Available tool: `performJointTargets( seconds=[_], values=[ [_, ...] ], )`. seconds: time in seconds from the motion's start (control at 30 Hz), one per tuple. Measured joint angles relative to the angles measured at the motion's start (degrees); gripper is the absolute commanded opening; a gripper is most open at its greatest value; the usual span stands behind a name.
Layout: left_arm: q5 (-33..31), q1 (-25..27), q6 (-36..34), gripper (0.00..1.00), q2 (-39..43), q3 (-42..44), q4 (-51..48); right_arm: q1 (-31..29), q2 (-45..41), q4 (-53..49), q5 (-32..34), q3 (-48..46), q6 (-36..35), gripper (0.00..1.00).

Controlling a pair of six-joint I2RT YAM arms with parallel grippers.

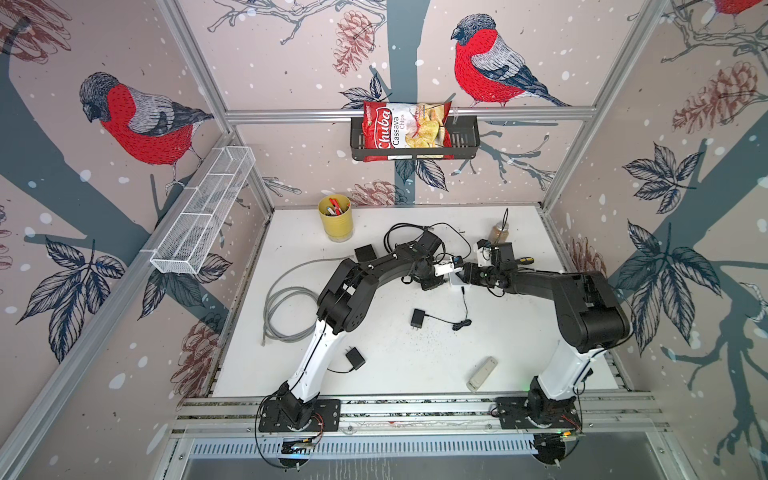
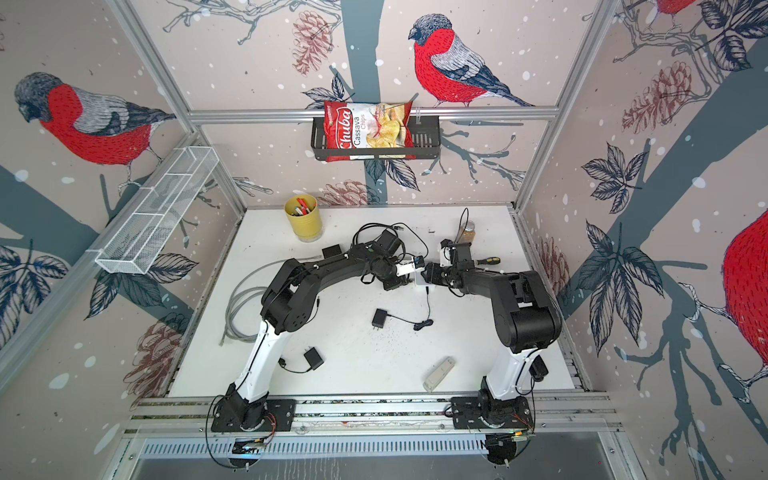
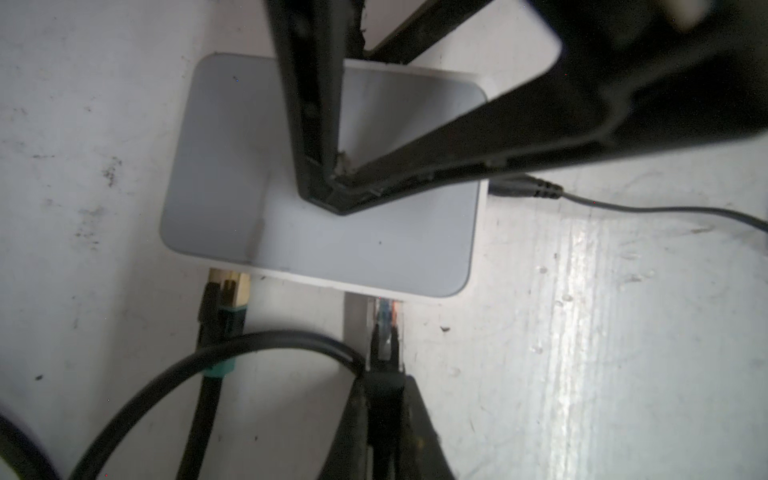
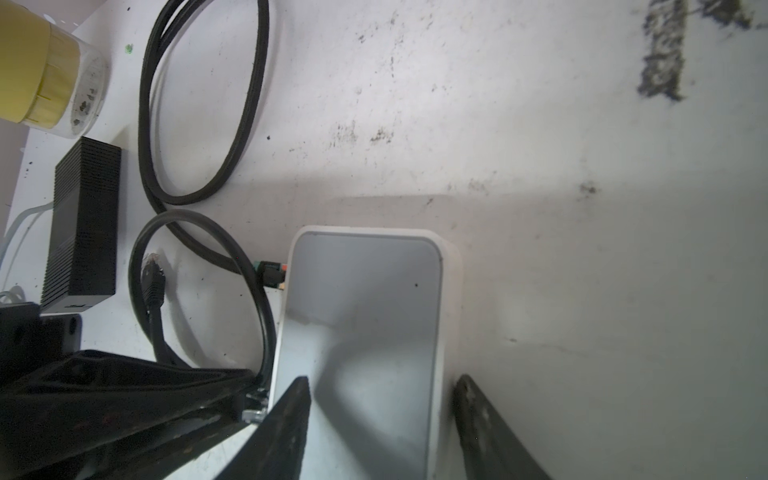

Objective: Insert the plug into the switch port
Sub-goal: 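Push the RJ45 plug into the router port with left while right holds router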

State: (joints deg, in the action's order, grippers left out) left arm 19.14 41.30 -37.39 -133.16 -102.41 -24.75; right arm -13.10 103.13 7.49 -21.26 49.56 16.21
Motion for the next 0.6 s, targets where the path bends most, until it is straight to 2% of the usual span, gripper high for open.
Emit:
performJointTargets(
  seconds=[0.43, 0.6],
  values=[
    [-1.31, 1.97, -0.94, 0.0, 0.87, 1.36, 1.14, -0.2, 0.72, 0.44, 0.24, 0.46, -1.18, 0.53],
    [-2.84, 2.16, 0.98, 0.0, 0.2, -0.42, 0.02, -0.22, 0.59, 1.49, 0.22, -0.15, -1.01, 0.51]
  ],
)
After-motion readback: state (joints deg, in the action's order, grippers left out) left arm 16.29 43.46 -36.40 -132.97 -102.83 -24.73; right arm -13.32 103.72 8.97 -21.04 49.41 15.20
